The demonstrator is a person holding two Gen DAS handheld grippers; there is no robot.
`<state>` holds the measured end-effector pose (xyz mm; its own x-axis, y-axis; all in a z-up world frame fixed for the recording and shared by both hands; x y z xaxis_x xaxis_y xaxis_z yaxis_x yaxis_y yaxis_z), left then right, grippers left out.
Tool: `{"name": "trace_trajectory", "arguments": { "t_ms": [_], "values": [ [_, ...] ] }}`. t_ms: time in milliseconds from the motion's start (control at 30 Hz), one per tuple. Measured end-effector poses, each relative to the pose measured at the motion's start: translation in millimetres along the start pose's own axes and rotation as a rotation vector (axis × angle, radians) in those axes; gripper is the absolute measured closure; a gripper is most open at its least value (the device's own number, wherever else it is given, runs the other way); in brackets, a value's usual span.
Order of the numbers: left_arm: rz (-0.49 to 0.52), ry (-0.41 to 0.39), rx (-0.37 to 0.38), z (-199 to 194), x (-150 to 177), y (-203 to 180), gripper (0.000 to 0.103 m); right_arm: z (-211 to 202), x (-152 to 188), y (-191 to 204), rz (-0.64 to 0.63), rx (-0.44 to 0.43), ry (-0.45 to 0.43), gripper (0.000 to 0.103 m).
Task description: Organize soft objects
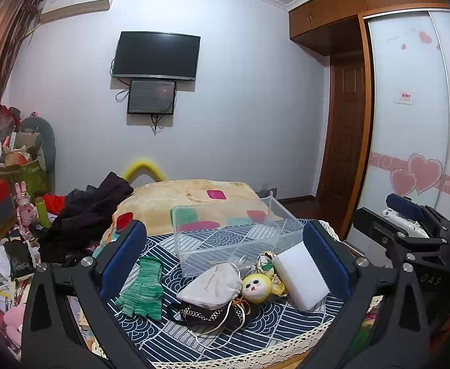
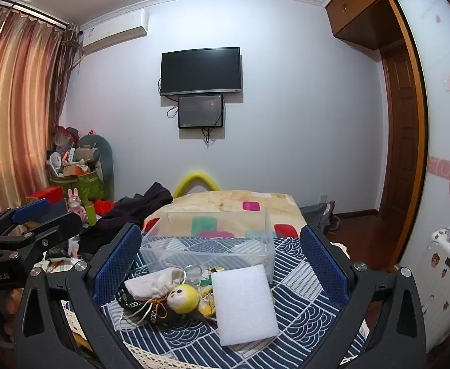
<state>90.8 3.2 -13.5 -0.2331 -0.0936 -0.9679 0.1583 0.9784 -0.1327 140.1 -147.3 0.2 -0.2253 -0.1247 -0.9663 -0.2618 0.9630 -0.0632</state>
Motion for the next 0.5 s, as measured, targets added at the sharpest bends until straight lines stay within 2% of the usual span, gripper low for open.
{"name": "trace_trajectory", "arguments": {
  "t_ms": [500],
  "values": [
    [-0.008,-0.002,0.001,1.8,2.2,-1.7,0.000,0.4,-0.7,2.4,0.001,-0.004,0.002,0.000]
  ]
}}
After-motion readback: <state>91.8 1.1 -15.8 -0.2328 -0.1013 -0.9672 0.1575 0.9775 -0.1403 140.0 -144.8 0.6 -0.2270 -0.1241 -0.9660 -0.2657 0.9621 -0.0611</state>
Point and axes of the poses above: each gripper's, at about its wrist camera, not at the fingertips, and z roughly the way its jaws point, y to its left, x to its underside, the point moved 10 cm from there along z, roughly the way its jaws point, and after that the axes turned 11 degrees about x, right-handed, at the moved point
